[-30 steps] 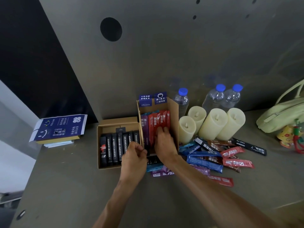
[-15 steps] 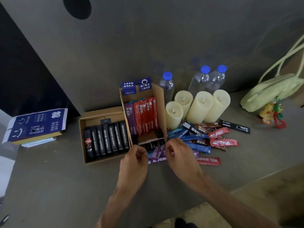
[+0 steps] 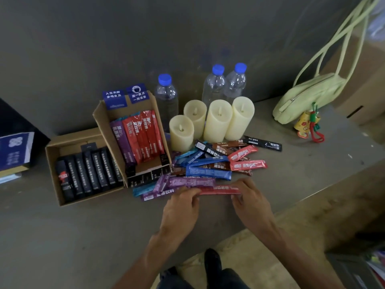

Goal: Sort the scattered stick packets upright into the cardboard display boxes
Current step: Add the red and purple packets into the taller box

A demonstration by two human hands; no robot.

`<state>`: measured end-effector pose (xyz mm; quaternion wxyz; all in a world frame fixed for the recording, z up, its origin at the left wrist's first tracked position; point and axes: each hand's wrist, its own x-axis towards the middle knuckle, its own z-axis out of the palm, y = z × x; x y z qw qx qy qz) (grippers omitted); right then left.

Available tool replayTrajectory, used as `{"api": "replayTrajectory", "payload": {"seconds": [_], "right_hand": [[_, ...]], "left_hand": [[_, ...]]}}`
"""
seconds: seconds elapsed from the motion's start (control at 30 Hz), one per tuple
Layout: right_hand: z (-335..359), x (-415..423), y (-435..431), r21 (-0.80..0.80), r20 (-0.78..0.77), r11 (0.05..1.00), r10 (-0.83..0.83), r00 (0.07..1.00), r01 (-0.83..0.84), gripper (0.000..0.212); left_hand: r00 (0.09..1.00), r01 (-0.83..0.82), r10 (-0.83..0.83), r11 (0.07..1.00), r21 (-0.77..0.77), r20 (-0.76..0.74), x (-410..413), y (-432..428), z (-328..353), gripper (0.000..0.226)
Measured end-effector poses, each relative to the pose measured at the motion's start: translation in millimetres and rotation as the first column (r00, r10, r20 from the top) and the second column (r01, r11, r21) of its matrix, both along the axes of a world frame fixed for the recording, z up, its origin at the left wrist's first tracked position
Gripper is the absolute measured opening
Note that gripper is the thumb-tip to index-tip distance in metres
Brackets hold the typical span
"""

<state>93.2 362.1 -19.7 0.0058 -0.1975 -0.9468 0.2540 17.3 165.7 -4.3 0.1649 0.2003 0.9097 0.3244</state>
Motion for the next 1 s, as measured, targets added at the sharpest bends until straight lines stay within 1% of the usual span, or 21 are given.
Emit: {"api": "replayTrajectory", "payload": {"seconds": [0.1, 0.13, 0.2, 0.33, 0.4, 0.47, 0.53, 0.63, 0.67, 0.7, 0.73, 0.77, 0.8, 0.83, 0.87, 0.93, 1.0], "right_hand": [[0.7, -4.3, 20.0, -0.044, 0.145, 0.993, 0.116, 0.983, -0.111, 0.036], [0.7, -6.3, 24.2, -0.048, 0.174, 0.99, 0.138, 0.975, -0.132, 0.039], [0.2, -8.9, 30.1, -0.049, 0.186, 0.986, 0.167, 0.968, -0.161, 0.039], [2.8, -10.4, 37.5, -0.074, 0.227, 0.981, 0.194, 0.954, -0.181, 0.029], [7.0, -11.2, 40.8, -0.084, 0.243, 0.975, 0.22, 0.945, -0.206, 0.022], [12.2, -11.3, 43.6, -0.113, 0.228, 0.962, 0.269, 0.936, -0.249, 0.018], [18.6, -11.3, 46.0, -0.168, 0.187, 0.942, 0.32, 0.929, -0.291, 0.015], [31.0, -12.5, 46.9, -0.239, 0.132, 0.915, 0.362, 0.923, -0.325, 0.007], [34.4, -14.0, 46.9, -0.256, 0.113, 0.91, 0.363, 0.925, -0.326, 0.006], [38.3, -15.9, 46.7, -0.312, 0.083, 0.897, 0.353, 0.932, -0.312, 0.006], [42.9, -18.7, 46.3, -0.421, 0.041, 0.862, 0.331, 0.943, -0.284, 0.006], [48.3, -22.3, 45.7, -0.542, -0.006, 0.801, 0.298, 0.955, -0.253, 0.006], [53.9, -26.0, 45.8, -0.626, -0.043, 0.746, 0.257, 0.965, -0.226, 0.005], [59.4, -30.1, 46.0, -0.674, -0.069, 0.709, 0.216, 0.974, -0.205, 0.003], [64.2, -34.0, 45.8, -0.711, -0.082, 0.679, 0.178, 0.981, -0.183, 0.007], [73.5, -40.2, 42.5, -0.79, -0.097, 0.596, 0.112, 0.989, -0.145, 0.016], [78.9, -45.8, 38.0, -0.831, -0.1, 0.541, 0.088, 0.991, -0.132, 0.019]], "left_hand": [[0.998, 0.046, -0.049, 0.995, -0.087, -0.037, 3.8, 14.2, 1.9, 0.035], [0.998, 0.045, -0.05, 0.993, -0.107, -0.048, 4.7, 17.2, 1.7, 0.036], [0.997, 0.023, -0.033, 0.992, -0.121, -0.077, 7.5, 20.8, 1.5, 0.034], [0.994, 0.002, -0.014, 0.993, -0.116, -0.104, 14.5, 22.8, 1.1, 0.019], [0.992, 0.025, -0.042, 0.99, -0.137, -0.121, 15.6, 23.4, -0.6, 0.016], [0.982, 0.085, -0.109, 0.983, -0.16, -0.152, 16.0, 24.9, -1.5, 0.019], [0.969, 0.152, -0.184, 0.971, -0.186, -0.168, 16.9, 26.4, -1.4, 0.026], [0.97, 0.147, -0.176, 0.974, -0.174, -0.165, 18.5, 25.2, -1.1, 0.028], [0.974, 0.135, -0.16, 0.978, -0.158, -0.159, 18.5, 23.9, -1.9, 0.025], [0.982, 0.116, -0.132, 0.986, -0.12, -0.134, 18.4, 22.1, -1.5, 0.021], [0.994, 0.082, -0.086, 0.995, -0.054, -0.071, 18.2, 19.6, -0.6, 0.018], [0.999, 0.039, -0.04, 0.999, 0.029, 0.018, 17.7, 17.3, 1.8, 0.016], [0.993, 0.0, -0.014, 0.994, 0.112, 0.12, 17.2, 14.9, 4.7, 0.013], [0.98, -0.021, -0.016, 0.982, 0.188, 0.197, 16.4, 12.7, 8.0, 0.011], [0.972, -0.03, -0.031, 0.968, 0.249, 0.235, 15.6, 10.2, 11.1, 0.011], [0.962, -0.061, -0.034, 0.939, 0.337, 0.27, 15.1, 4.2, 17.8, 0.015], [0.952, -0.118, -0.011, 0.91, 0.398, 0.307, 13.3, -0.6, 22.9, 0.017]]}}
